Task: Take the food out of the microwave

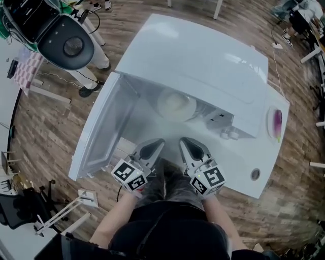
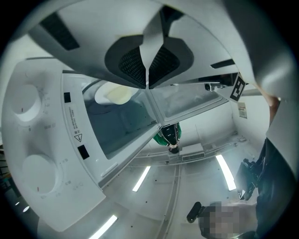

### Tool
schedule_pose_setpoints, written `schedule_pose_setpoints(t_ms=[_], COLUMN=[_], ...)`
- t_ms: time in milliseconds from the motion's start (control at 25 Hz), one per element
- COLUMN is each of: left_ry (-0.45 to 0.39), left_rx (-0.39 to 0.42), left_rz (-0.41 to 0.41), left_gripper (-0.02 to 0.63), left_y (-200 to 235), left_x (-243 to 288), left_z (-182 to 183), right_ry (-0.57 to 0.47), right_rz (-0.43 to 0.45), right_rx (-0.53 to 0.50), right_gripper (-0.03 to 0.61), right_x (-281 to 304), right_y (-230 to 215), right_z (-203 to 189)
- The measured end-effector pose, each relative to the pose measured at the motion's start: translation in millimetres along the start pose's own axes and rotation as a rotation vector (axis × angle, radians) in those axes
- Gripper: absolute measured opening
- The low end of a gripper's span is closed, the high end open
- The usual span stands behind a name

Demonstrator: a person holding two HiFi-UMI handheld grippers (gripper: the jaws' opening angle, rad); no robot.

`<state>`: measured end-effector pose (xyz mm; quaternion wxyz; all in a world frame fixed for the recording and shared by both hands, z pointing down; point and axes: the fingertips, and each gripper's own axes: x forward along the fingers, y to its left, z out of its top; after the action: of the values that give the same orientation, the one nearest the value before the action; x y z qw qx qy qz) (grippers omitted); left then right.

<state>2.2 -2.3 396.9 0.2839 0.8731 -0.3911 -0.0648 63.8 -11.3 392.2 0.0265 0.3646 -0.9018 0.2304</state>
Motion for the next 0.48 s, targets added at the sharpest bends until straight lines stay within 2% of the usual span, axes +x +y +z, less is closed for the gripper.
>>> schedule_pose_setpoints(t_ms=[160,480], left_ry=[0.020,0.064], left_rx=[0.004,-0.006], left_rz=[0.032,0.037], left_gripper=[0.011,0.012], left_y=[15,44], left_x=[6,23], left_z=[2,8], right_ry=[0.011,0.041], right_rz=[-0.043,-0.147], right_rx=[0.017,0.060], right_gripper=[0.020,0.020], right_x=[8,20], right_y=[-12,-33], right_z=[2,-6])
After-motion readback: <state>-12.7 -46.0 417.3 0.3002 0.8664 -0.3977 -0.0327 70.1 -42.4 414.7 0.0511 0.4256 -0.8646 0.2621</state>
